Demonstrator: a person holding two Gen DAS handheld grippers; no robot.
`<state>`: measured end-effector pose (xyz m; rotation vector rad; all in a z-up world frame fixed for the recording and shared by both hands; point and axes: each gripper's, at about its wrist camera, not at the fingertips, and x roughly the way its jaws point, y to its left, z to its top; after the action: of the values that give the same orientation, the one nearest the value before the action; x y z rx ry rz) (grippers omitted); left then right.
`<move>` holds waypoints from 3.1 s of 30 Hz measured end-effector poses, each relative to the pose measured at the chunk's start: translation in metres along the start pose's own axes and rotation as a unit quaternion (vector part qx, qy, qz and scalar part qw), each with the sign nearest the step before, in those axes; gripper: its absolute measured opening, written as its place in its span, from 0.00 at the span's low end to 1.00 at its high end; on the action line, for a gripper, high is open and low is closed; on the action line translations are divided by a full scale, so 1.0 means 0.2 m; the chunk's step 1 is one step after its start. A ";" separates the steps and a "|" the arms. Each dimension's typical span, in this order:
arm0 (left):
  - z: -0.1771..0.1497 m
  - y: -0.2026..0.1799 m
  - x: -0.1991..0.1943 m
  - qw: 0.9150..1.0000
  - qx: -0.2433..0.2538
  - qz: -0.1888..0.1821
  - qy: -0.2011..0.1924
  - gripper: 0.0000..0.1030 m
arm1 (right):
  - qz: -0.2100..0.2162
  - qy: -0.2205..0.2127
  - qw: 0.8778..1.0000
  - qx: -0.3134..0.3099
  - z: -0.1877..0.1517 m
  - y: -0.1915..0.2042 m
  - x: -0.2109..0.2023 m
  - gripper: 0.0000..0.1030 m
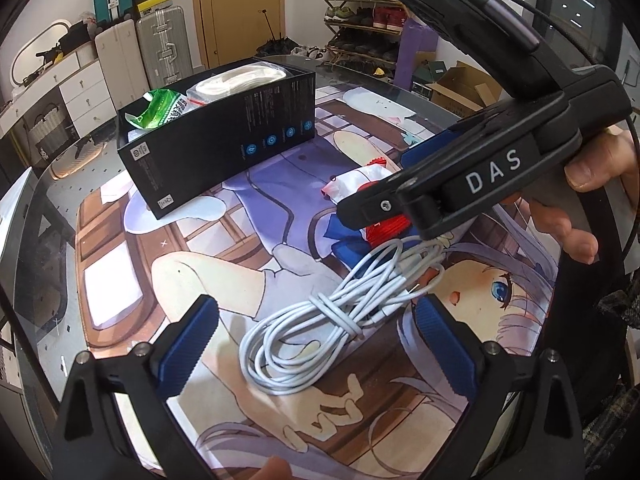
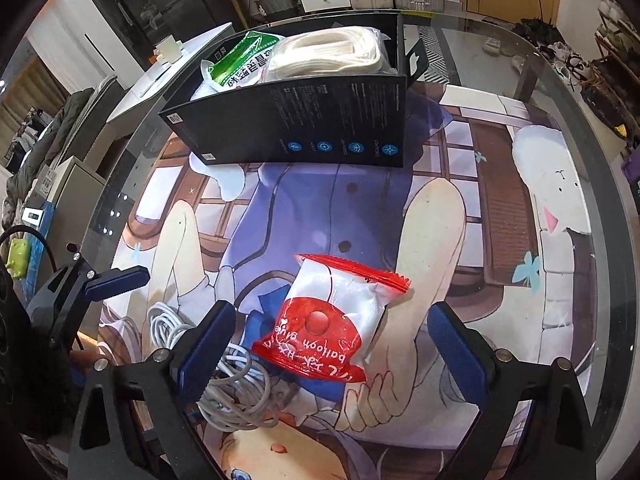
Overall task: Organize soft objects
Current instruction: 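Grasp the red balloon glue packet with the right gripper while the left gripper grasps the white cable, then lift the cable in the left gripper and the balloon packet in the right gripper toward the box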
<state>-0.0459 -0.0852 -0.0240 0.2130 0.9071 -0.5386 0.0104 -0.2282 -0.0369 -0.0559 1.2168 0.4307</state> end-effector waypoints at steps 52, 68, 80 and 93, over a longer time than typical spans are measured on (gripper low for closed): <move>0.06 -0.05 0.11 0.999 -0.007 0.015 0.036 0.32 | -0.054 0.007 0.998 -0.033 -0.08 -0.05 0.01 0.77; 0.06 0.05 0.10 0.996 -0.055 0.053 0.037 0.32 | -0.061 -0.012 0.997 -0.051 -0.08 -0.06 -0.05 0.42; 0.07 0.10 0.08 0.994 -0.076 0.064 0.037 0.30 | -0.045 -0.035 0.996 -0.062 -0.01 -0.02 -0.14 0.42; 0.14 0.11 0.00 0.994 -0.088 0.066 0.011 0.29 | -0.033 -0.046 0.995 -0.077 0.04 0.02 -0.19 0.42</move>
<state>-0.0158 -0.0778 -0.0078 0.1183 0.9500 -0.3326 0.0057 -0.2339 0.0018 -0.2048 1.0870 0.4638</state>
